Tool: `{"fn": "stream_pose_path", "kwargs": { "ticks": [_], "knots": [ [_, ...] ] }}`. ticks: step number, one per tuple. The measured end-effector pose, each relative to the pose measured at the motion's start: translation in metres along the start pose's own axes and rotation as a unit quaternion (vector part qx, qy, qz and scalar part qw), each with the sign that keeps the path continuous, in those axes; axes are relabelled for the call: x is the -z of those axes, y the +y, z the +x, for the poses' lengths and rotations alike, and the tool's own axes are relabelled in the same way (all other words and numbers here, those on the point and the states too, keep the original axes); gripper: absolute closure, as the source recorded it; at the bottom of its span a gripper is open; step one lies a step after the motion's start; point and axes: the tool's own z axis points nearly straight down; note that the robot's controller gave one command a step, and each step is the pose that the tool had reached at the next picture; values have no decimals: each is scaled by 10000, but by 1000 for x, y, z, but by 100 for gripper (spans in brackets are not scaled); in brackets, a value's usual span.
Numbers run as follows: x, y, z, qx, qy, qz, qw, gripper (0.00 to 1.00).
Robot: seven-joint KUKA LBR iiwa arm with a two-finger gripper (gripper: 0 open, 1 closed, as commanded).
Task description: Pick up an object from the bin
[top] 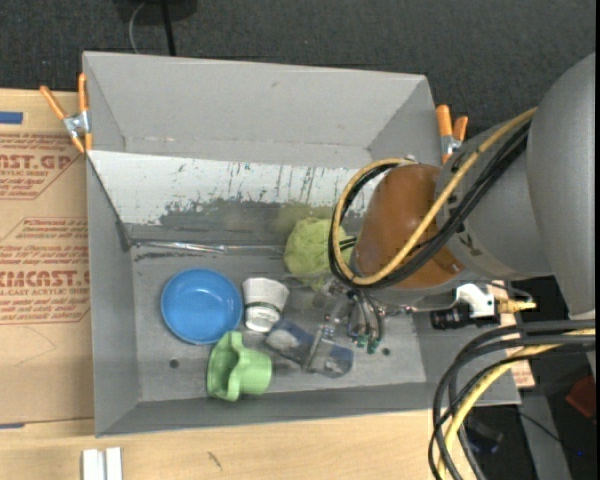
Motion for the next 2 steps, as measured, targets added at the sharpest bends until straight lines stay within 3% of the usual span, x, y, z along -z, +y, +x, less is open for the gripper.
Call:
{"fn": "stream_pose_path", "kwargs": {
  "ticks": [1,2],
  "knots": [
    [-31,16,-6,238,-8,5,9997,0],
    [-37,18,7,-1143,-3,1,9934,100]
  ]
}}
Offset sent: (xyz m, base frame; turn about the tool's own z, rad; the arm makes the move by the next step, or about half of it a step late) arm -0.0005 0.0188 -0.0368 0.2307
